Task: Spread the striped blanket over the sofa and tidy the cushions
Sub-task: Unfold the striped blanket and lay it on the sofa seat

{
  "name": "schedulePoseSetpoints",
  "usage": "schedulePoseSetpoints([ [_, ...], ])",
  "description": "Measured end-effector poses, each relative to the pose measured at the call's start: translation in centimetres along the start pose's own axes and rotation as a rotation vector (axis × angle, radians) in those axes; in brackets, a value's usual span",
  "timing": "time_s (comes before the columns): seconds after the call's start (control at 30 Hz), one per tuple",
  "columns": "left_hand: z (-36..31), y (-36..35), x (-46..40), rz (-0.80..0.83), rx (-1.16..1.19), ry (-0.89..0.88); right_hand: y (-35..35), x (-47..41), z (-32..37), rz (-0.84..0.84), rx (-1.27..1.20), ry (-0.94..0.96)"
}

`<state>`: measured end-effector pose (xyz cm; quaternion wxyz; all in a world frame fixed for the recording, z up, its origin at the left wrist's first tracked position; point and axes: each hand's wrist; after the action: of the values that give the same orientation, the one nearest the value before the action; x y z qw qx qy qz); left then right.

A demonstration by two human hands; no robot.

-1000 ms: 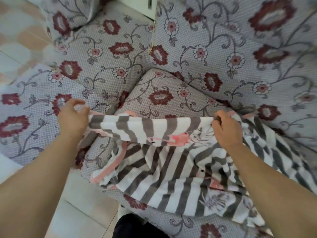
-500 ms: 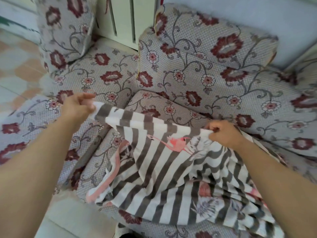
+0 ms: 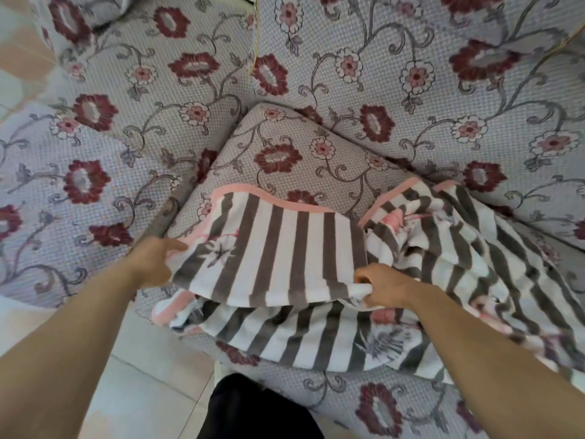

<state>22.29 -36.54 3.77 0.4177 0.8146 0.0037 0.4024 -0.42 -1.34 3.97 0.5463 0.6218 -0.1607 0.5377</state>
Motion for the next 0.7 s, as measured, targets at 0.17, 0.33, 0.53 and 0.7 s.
schedulePoseSetpoints([
  [0.17,0.5,0.0,-0.3,-0.096,-0.036,-0.111,1.1,-1.3,1.0,-0.118,0.008,0.041],
  [0.33,0.4,0.9,-1.1,-0.108,0.049,-0.109,2.3,-1.6,1.4,-0.113,-0.114,0.037],
  [0.53,1.1,1.6,-1.2,-0.191,0.055,-0.041,2.8,-0.8,1.0,0.071,-0.507,-0.021],
  [0.7,0.4,2.7,-1.0,-0.225,0.24,0.016,3.5,-0.9,0.3,0.152,-0.863,-0.056],
])
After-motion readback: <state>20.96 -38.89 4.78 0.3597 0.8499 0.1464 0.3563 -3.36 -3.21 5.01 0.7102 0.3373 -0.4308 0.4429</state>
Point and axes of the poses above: each hand's wrist, its own x-axis away from the middle knuckle, its own y-axis out of the back of the hand, z = x × y, and after that the axes turned 10 degrees about -y, right-handed
